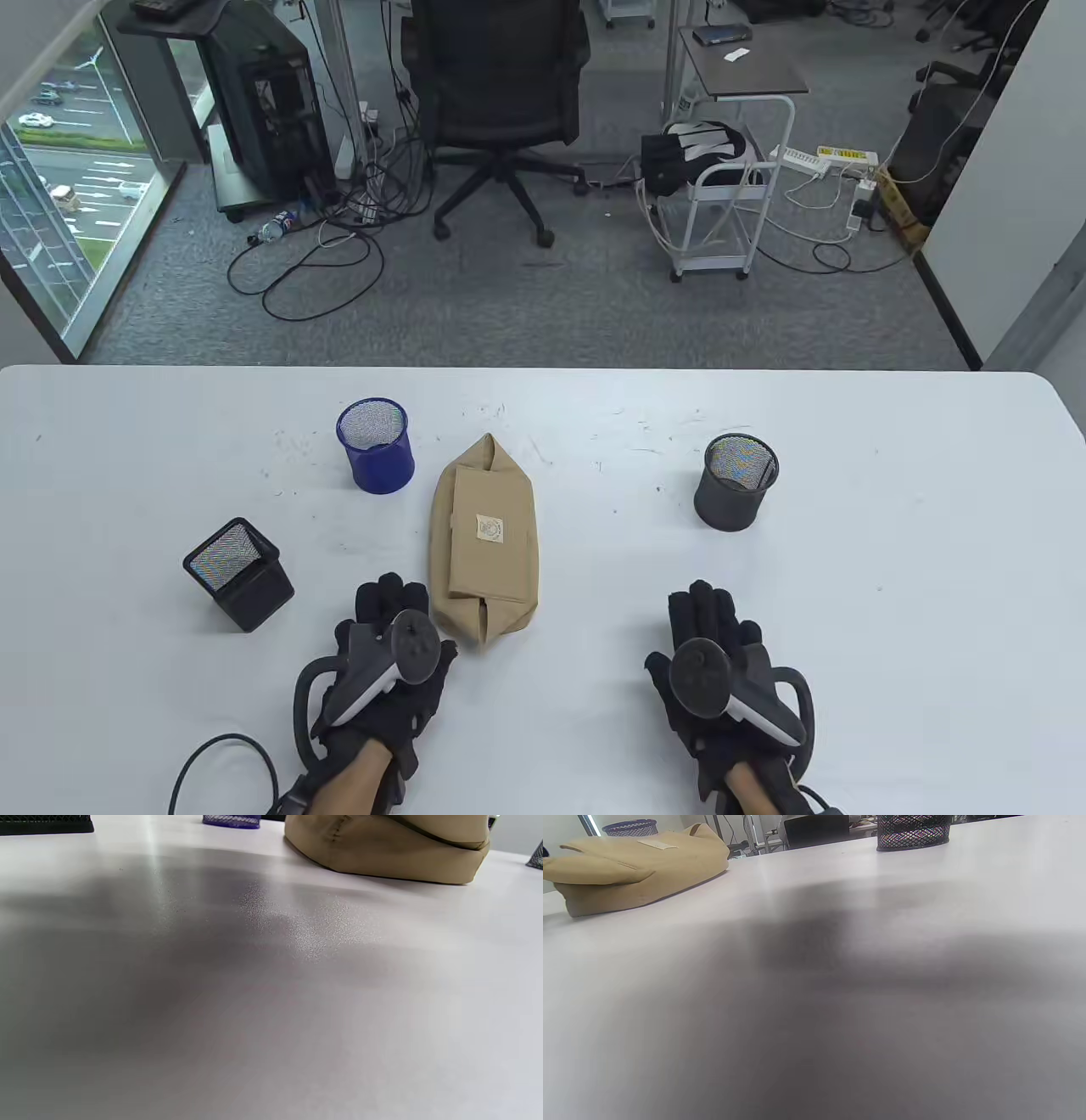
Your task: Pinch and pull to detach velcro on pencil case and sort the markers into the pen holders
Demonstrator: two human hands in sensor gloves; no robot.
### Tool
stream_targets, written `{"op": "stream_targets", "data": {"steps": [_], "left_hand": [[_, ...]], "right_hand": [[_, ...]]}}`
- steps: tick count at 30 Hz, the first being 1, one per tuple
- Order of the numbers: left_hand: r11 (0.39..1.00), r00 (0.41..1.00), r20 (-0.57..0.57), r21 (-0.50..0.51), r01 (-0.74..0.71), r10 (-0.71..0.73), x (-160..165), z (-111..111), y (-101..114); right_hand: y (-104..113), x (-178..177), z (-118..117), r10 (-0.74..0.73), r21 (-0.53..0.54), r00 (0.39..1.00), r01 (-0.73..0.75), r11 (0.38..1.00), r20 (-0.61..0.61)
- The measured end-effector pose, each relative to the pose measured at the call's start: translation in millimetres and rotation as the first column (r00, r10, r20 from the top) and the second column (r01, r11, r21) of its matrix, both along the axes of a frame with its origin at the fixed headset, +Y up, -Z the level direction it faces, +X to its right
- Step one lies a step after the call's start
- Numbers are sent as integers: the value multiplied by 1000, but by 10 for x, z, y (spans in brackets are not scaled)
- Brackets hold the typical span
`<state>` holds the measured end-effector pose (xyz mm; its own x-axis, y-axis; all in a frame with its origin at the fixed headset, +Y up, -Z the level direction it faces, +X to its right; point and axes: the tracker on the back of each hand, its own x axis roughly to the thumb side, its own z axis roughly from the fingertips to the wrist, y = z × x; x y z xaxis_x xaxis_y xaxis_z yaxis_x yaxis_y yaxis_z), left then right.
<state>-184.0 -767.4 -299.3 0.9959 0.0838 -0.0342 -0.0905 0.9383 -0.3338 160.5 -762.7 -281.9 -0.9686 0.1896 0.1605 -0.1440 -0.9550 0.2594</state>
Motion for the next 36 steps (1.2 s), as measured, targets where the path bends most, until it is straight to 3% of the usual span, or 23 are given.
{"op": "stream_targets", "data": {"steps": [12, 16, 20, 24, 29, 36], "left_hand": [[1000, 1000, -10, 9, -1, 1, -5, 10, 6], [997, 999, -22, 69, -27, 28, -1, 26, 132], [983, 986, -79, 121, -136, 146, -13, -106, 310], [968, 957, -163, 112, -223, 239, 14, -374, 397], [970, 925, -296, 27, -240, 237, 73, -753, 366], [954, 916, -391, -229, -193, 91, 209, -1174, 94]], "right_hand": [[2, -5, 5, -12, 4, 1000, 12, 1000, -13], [3, -5, 7, -15, 3, 1000, 15, 1000, -17], [4, -5, 5, -23, 3, 1000, 24, 1000, -19], [4, 3, 4, -31, 0, 999, 31, 1000, -22], [8, 16, 3, -41, -4, 999, 41, 999, -20], [9, 24, 3, -47, -15, 999, 47, 999, -22]]}}
